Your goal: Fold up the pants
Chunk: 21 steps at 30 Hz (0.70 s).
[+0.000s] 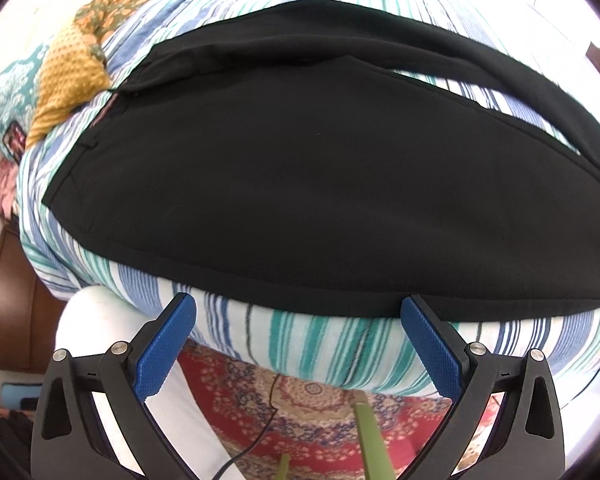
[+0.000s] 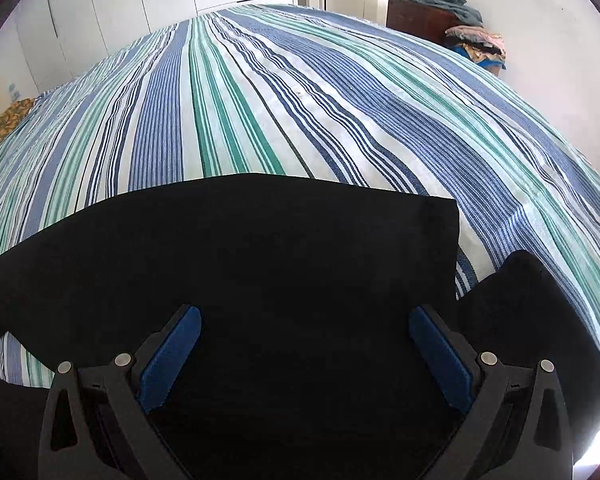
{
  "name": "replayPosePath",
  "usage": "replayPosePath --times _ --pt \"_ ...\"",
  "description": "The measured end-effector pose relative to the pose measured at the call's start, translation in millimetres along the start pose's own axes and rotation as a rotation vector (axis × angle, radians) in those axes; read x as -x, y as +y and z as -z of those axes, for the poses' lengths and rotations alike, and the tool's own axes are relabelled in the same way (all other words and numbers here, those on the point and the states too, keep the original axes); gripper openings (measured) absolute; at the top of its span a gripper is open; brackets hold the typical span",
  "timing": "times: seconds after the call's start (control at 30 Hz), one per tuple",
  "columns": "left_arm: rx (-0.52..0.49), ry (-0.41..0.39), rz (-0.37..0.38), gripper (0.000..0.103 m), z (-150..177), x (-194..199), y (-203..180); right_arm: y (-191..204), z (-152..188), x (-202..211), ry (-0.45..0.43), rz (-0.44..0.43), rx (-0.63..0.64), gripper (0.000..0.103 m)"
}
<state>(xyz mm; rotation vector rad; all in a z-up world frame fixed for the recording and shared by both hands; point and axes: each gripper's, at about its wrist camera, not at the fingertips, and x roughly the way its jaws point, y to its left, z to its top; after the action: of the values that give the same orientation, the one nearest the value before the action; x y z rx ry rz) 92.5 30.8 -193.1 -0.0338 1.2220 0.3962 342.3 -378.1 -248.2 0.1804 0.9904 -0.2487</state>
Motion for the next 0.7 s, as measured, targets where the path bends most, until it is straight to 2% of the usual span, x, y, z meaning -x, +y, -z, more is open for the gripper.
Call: replayPosePath --times 0.13,0.2,0.33,0.4,0.47,0.5,0.53,0.6,0.7 --pt "-0.004 0.010 0.007 0.102 -9.8 4.2 -9.2 10.9 4.5 2.8 -0.030 0.077 0.035 0.103" --pt "0.008 0.018 0.015 0.102 -15.8 7.4 -14.0 10.6 4.5 1.8 -0.021 0.081 0.034 0.103" --pt "0.011 0.009 0.023 0.102 -23.4 15.1 -28.5 4.7 1.7 6.3 -0.004 0.029 0.018 0.103" --pt "-0.009 0.005 0.026 0.102 -23.3 18.3 -38.2 -4.2 -9.2 19.6 -0.051 -0.051 -0.015 0.103" --pt "-0.033 0.006 0.026 0.102 -23.5 19.1 -46.4 -4.0 -25.3 26.8 -0.112 -0.029 0.018 0.103" --pt "-0.043 0.005 0.026 0.102 -22.4 20.4 -50.6 -3.1 -30.7 22.1 -0.107 -0.005 0.040 0.103" --pt "-0.054 0.006 0.026 0.102 -22.0 21.1 -54.3 -4.1 -32.2 10.7 -0.065 0.005 0.050 0.103" --pt "-0.071 0.006 0.030 0.102 -22.8 22.2 -60.5 -8.2 -26.1 -25.7 0.077 -0.021 0.033 0.103" --pt "-0.075 -0.003 0.047 0.102 -24.5 25.3 -64.0 -11.5 -25.8 -21.4 0.041 -0.042 0.013 0.103"
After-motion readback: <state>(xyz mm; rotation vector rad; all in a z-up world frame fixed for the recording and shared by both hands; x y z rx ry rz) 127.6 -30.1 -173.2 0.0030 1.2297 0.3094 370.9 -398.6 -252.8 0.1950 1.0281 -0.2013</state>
